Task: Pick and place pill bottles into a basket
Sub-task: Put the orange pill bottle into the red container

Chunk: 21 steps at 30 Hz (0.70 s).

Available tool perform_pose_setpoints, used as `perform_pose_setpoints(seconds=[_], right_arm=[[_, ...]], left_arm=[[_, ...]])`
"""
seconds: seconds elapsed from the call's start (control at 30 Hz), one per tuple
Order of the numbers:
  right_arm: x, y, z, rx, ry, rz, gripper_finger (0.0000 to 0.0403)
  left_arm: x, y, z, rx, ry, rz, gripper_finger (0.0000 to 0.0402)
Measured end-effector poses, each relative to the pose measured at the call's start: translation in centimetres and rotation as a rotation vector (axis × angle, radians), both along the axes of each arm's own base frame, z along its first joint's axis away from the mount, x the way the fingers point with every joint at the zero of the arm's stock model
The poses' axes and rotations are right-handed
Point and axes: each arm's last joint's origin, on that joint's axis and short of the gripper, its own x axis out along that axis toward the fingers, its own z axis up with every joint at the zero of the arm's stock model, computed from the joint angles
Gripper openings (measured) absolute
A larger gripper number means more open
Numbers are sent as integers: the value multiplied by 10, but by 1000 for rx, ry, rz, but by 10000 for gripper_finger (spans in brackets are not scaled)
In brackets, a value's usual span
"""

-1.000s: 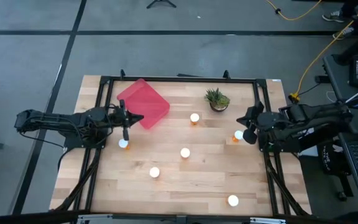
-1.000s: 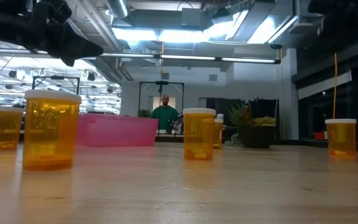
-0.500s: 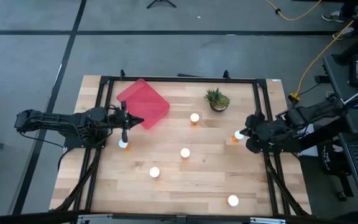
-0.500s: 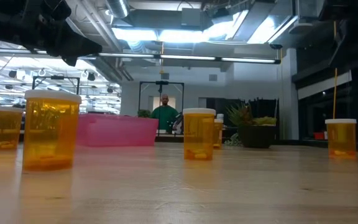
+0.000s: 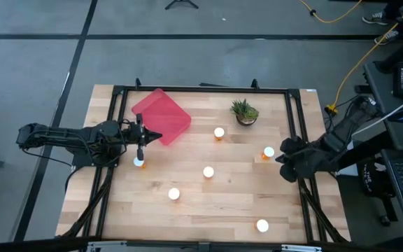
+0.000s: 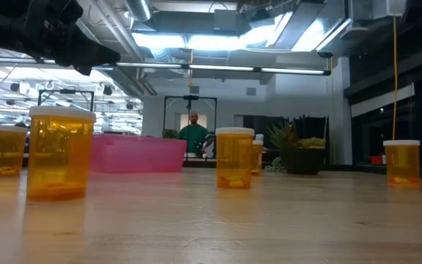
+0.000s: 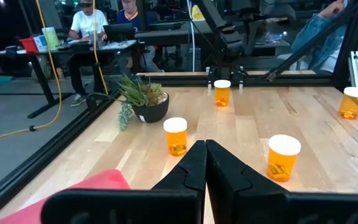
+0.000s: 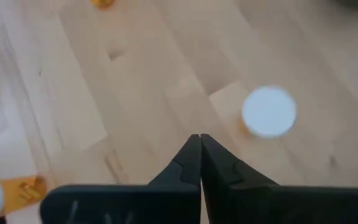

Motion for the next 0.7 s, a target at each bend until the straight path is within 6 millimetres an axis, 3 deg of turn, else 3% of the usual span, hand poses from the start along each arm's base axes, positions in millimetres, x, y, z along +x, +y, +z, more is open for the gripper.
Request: perform_pose_setpoints(seconds=[0.27, 0.7], right_arm=[[-7, 19, -11, -31, 57, -46, 1], [-17, 35, -43, -168, -20, -126, 15]], left_arm=[[0, 0, 0, -1, 0, 0, 2], [0, 0, 0, -2, 0, 1, 2]])
